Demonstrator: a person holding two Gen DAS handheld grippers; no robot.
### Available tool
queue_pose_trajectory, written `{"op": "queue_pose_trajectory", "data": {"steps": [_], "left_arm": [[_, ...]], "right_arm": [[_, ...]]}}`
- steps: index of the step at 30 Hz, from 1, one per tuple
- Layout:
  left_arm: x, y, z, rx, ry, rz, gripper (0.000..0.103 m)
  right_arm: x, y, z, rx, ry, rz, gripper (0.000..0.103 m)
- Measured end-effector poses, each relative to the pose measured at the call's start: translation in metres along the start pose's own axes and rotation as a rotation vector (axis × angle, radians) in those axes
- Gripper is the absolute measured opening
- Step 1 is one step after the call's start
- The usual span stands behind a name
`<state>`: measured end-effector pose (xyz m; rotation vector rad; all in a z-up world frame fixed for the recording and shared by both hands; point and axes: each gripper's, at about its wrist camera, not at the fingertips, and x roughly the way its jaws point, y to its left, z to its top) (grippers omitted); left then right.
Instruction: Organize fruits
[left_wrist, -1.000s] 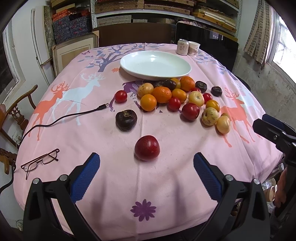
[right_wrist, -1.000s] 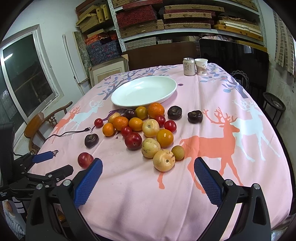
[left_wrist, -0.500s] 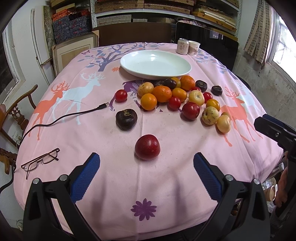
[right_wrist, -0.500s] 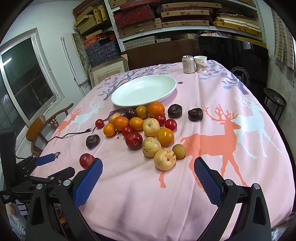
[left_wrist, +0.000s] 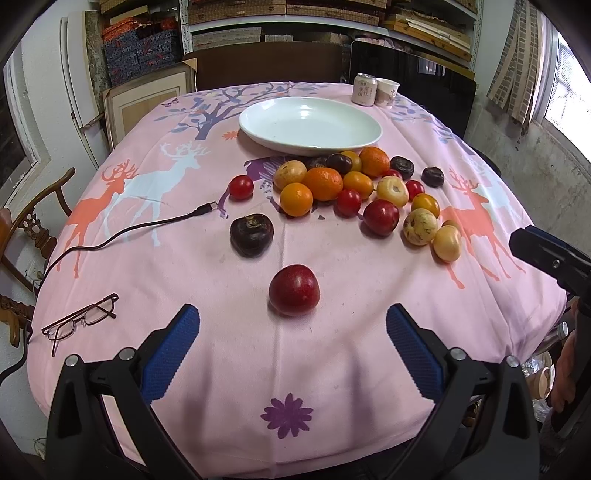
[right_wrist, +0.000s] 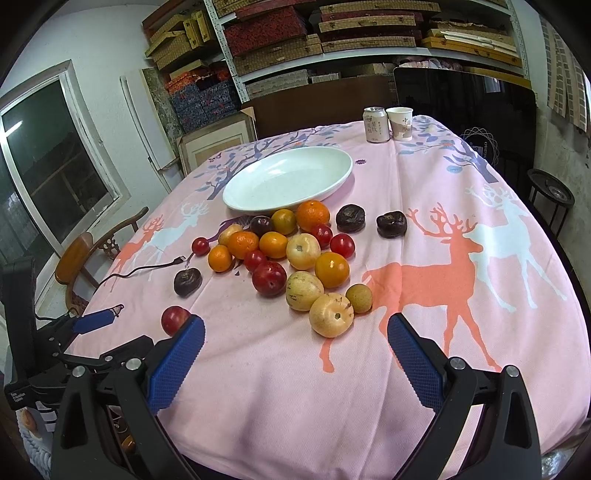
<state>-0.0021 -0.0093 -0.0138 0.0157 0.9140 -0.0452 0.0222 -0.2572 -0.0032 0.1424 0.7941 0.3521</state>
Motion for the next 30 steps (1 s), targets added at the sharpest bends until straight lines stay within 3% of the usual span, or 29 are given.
{"op": "queue_pose_trajectory", "data": {"steps": [30], "left_arm": [[0.014,0.003,-0.004,-0.012,0.038,-0.007,0.099]], "right_arm": [[0.008,-0.008,-0.003,0.036,0.03,0.006,0.1]]}}
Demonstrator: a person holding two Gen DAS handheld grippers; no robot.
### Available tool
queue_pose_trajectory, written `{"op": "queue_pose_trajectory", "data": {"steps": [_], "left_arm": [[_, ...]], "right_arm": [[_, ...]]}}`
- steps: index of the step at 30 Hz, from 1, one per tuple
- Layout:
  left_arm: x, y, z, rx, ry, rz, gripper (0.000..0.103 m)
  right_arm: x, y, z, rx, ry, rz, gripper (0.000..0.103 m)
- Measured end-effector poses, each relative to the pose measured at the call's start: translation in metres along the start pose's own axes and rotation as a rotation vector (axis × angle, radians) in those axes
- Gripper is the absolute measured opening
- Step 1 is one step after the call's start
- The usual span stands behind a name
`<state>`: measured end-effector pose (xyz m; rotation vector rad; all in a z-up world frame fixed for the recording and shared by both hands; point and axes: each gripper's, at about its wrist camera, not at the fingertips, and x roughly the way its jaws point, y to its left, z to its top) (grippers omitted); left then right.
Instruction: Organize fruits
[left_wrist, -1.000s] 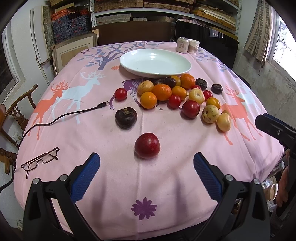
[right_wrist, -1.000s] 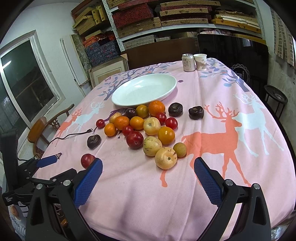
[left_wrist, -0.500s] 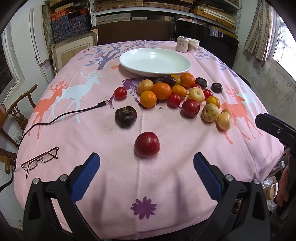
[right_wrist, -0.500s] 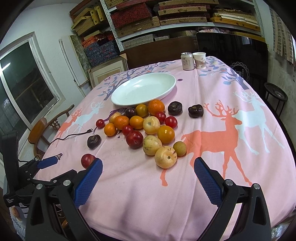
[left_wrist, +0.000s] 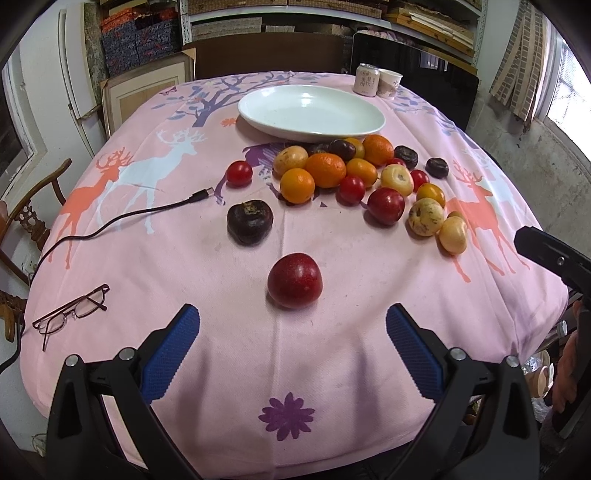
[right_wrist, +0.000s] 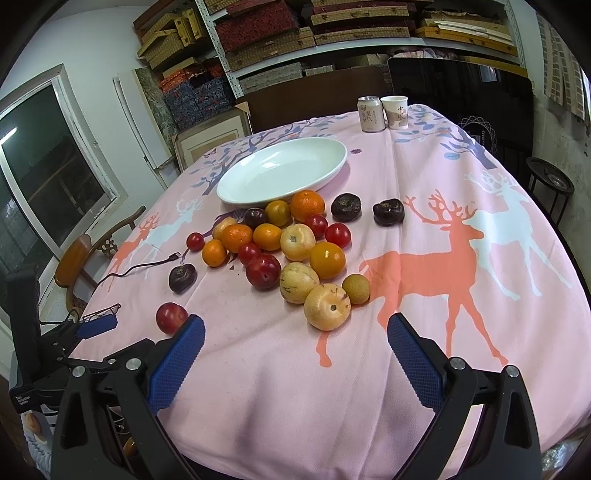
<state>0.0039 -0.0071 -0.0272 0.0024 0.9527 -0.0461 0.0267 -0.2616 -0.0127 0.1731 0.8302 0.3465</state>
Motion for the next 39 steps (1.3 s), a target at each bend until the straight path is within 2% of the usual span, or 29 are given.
{"op": "queue_pose_trajectory", "data": {"steps": [6,10,12,14,17,19,21,26,27,29,32,33,34,35,39], "left_arm": [[0.008,0.0,0.0,0.006,-0.007,-0.022,0.099],[0.008,0.003,-0.009,0.001,-0.127,-0.111,0.099],[0.011,0.007,-0.01,-0.016,-0.163,-0.165,0.099],[0.019,0.011,-0.005,-0.035,-0.14,-0.193,0.099],[0.042,0.017,0.005,-0.081,-0.023,-0.235,0.099],[0.049,0.016,0.006,-0.084,-0.001,-0.237,0.099],[0.054,0.01,0.005,-0.053,0.001,-0.217,0.099],[0.06,0.002,0.011,-0.016,0.001,-0.193,0.099],[0.061,0.003,0.012,-0.019,0.0,-0.189,0.099],[0.062,0.008,0.015,-0.042,-0.004,-0.189,0.099],[0.064,0.015,0.017,-0.066,-0.011,-0.186,0.097],[0.065,0.015,0.018,-0.061,-0.009,-0.179,0.092],[0.067,0.014,0.018,-0.051,-0.002,-0.174,0.081],[0.069,0.014,0.018,-0.044,0.007,-0.175,0.077],[0.071,0.01,0.018,-0.015,0.005,-0.16,0.075]], "right_arm": [[0.007,-0.006,-0.001,0.018,0.015,0.003,0.1],[0.01,-0.011,-0.003,0.017,-0.003,-0.024,0.1],[0.01,-0.014,-0.004,0.013,-0.027,-0.038,0.1],[0.008,-0.017,-0.003,0.003,-0.06,-0.054,0.1],[0.009,-0.021,-0.002,-0.023,-0.071,-0.079,0.1],[0.016,-0.025,-0.002,-0.035,-0.035,-0.056,0.1],[0.02,-0.027,-0.003,-0.04,-0.035,-0.057,0.1],[0.016,-0.026,-0.005,-0.059,-0.122,-0.097,0.1],[0.019,-0.027,-0.004,-0.061,-0.108,-0.09,0.1],[0.033,-0.026,-0.005,-0.076,-0.015,-0.041,0.1],[0.032,-0.021,-0.007,-0.108,-0.059,-0.067,0.1],[0.031,-0.019,-0.007,-0.116,-0.071,-0.064,0.1],[0.034,-0.019,-0.006,-0.119,-0.064,-0.045,0.1],[0.035,-0.019,-0.007,-0.116,-0.053,-0.04,0.1],[0.042,-0.015,-0.006,-0.134,-0.032,-0.073,0.1]]}}
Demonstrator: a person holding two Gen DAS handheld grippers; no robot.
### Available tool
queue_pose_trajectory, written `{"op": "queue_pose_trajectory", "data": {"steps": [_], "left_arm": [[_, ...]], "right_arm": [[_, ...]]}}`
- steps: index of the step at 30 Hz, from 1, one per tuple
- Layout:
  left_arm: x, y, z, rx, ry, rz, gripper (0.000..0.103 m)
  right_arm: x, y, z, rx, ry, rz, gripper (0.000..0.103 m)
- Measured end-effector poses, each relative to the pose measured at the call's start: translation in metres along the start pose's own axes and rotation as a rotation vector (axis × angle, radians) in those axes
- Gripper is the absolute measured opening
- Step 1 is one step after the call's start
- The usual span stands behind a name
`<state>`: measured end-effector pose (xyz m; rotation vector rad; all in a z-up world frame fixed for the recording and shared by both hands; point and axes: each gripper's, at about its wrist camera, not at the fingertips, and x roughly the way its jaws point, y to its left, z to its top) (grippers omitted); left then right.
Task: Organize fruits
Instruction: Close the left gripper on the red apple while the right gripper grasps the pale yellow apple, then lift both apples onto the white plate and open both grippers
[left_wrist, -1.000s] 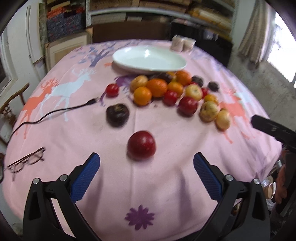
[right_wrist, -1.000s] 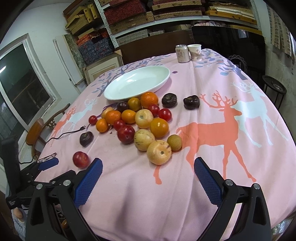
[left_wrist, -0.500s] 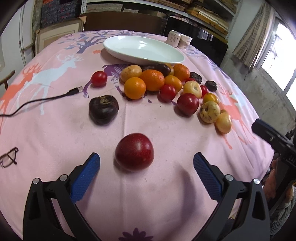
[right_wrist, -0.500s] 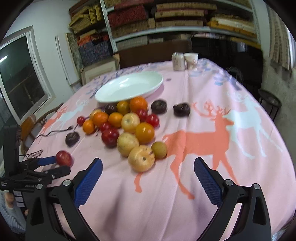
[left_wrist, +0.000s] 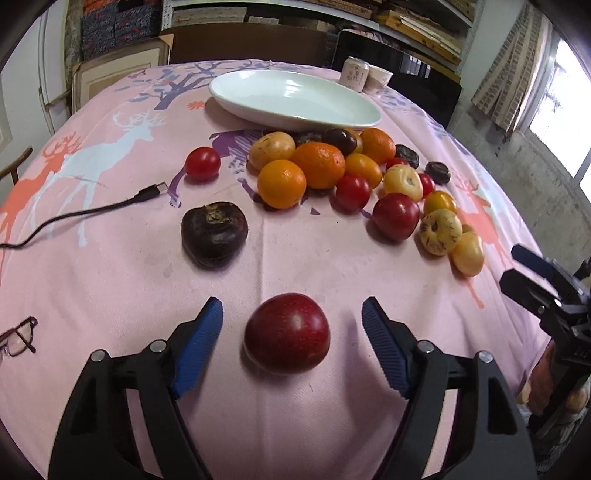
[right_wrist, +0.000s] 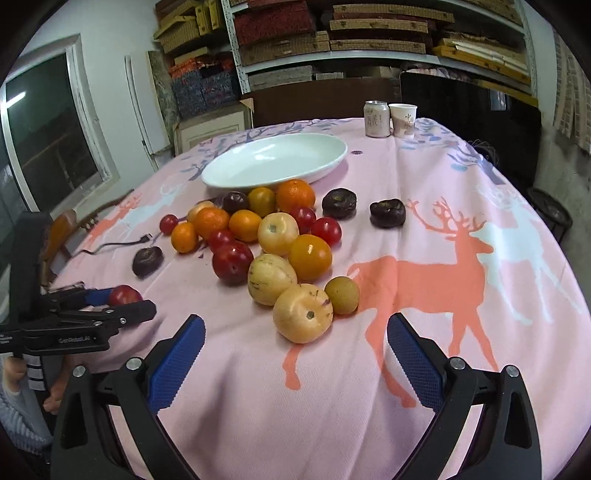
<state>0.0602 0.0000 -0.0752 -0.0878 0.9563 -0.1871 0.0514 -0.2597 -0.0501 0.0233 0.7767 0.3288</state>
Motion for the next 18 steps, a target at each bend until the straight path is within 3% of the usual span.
{"op": "queue_pose_trajectory", "data": {"steps": [2,4,9,14,18], "left_arm": [[0.0,-0.001,-0.002,0.01,-0.005,0.005,0.075],[0.0,-0.002,-0.003,0.019,-0.012,0.008,0.075],[-0.001,-0.005,-0.009,0.051,-0.031,0.017,0.074],[-0.003,-0.001,-0.01,0.04,-0.038,0.0,0.073],[-0.007,0.011,-0.008,-0.005,-0.044,-0.008,0.049]], "right_arm": [[0.003,0.007,0.0,-0.034,0.016,-0.026,0.092],[0.009,0.008,0.002,-0.046,0.031,-0.025,0.072],[0.028,0.001,0.004,-0.029,0.093,-0.007,0.042],[0.032,0.001,0.004,-0.01,0.092,0.006,0.041],[0.033,0.001,0.004,0.001,0.085,0.02,0.041]]}}
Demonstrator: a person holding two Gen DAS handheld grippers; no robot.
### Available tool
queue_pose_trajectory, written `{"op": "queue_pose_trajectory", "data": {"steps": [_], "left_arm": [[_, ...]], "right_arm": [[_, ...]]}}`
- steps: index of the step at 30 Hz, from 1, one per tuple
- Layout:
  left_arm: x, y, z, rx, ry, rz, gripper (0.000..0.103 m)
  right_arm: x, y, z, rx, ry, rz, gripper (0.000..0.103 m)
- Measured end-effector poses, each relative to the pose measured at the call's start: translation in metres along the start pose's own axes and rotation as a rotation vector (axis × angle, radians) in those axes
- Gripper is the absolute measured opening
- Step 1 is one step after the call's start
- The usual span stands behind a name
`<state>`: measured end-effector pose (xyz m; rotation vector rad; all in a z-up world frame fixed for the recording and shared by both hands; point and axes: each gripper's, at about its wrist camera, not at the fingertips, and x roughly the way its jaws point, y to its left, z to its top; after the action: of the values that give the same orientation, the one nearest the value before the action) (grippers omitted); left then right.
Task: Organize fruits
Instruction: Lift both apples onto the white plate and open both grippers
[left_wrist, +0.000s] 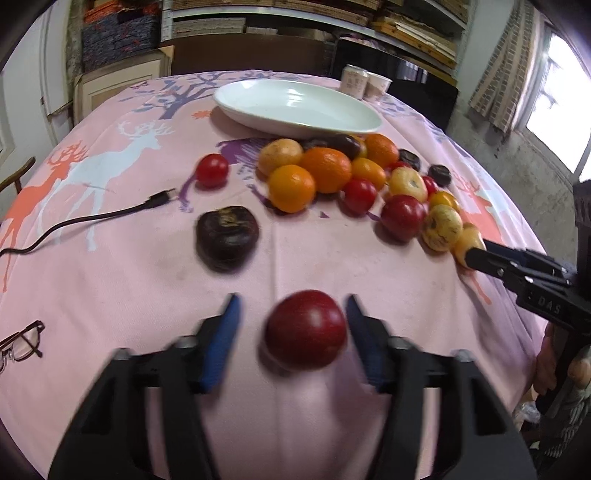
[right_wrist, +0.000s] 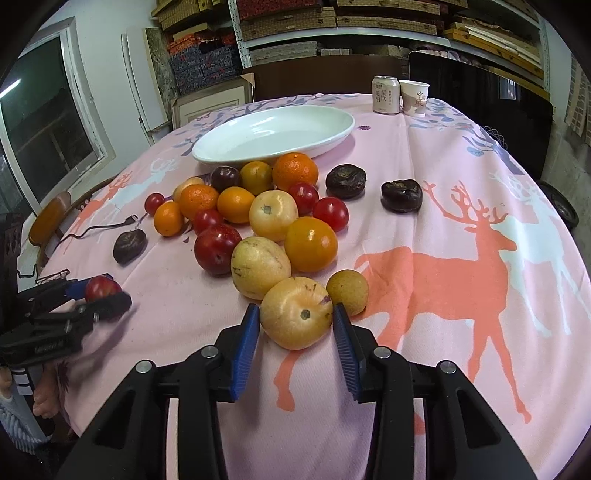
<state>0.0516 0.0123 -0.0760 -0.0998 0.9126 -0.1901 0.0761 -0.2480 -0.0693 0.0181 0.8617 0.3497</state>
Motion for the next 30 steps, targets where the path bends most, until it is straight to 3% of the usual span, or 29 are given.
{"op": "queue_pose_trajectory", "data": {"steps": [1,4,8,17,20,23,28,30], "left_arm": [[-0.001,0.005,0.002,-0.023,0.007,-0.035,0.042],[-0.001,0.012,0.003,-0.053,0.023,-0.078,0.04],[-0.001,0.002,0.001,0.004,0.017,-0.036,0.04],[-0.015,0.005,0.001,-0.01,-0.007,-0.033,0.039],[-0.02,0.004,0.019,0.01,-0.032,-0.03,0.039],[-0.018,0.001,0.058,0.047,-0.069,-0.014,0.039],[0.003,-0.002,0.127,0.052,-0.109,0.01,0.04],[0.021,-0.001,0.151,0.043,-0.101,0.009,0.04]], "right_arm": [[0.0,-0.001,0.0,0.004,-0.002,0.004,0.041],[-0.002,-0.005,-0.001,0.027,-0.006,0.032,0.041],[-0.001,-0.004,-0.003,0.015,0.001,0.03,0.041],[-0.007,-0.011,-0.005,0.052,-0.023,0.057,0.041],[-0.017,-0.012,0.001,0.055,-0.051,0.068,0.041],[-0.028,-0.014,0.022,0.04,-0.09,0.081,0.041],[-0.022,-0.013,0.094,0.007,-0.167,0.073,0.041],[-0.006,-0.012,0.119,0.015,-0.156,0.094,0.041]]}}
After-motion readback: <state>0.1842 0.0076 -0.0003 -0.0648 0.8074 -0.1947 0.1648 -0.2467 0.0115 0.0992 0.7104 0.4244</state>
